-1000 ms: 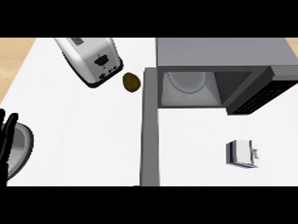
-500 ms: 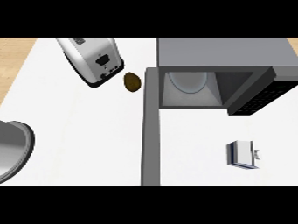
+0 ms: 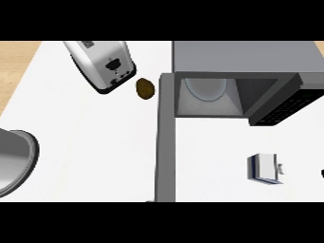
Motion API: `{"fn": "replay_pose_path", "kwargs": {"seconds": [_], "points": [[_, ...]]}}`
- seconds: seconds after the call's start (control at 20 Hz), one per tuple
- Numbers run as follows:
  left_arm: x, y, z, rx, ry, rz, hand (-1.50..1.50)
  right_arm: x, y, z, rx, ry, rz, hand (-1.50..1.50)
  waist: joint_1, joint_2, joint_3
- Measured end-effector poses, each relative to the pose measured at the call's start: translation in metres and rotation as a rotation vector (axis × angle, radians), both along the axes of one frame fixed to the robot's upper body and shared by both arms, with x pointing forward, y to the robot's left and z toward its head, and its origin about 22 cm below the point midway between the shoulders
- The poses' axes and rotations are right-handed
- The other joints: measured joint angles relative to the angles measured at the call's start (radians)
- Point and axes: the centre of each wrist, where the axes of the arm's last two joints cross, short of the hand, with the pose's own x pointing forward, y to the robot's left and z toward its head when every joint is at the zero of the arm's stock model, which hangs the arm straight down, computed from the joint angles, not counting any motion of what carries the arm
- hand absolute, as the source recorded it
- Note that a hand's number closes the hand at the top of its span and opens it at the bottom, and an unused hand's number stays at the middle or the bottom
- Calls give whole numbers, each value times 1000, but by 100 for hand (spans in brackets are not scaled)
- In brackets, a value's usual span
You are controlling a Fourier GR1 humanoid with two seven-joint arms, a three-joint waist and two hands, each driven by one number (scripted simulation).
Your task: Pick up the milk, place it into the microwave and close the microwave
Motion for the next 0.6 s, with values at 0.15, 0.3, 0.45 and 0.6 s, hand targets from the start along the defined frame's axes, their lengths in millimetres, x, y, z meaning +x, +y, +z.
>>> {"fn": "replay_pose_path", "kwargs": {"seconds": [0.15,0.3,0.45,0.6], "points": [[-6,9,-1,2,0,3,-150,13,-3,-15,-17,8,-10,-150,1,0,0],[-14,13,-3,7,0,8,-150,24,-2,-24,-44,16,-10,-150,1,0,0],[-20,16,-4,8,5,5,-150,32,-5,-38,-66,33,-9,-150,1,1,0],[-30,18,-11,3,4,3,-150,43,-10,-52,-88,47,-27,-150,4,0,0]]}}
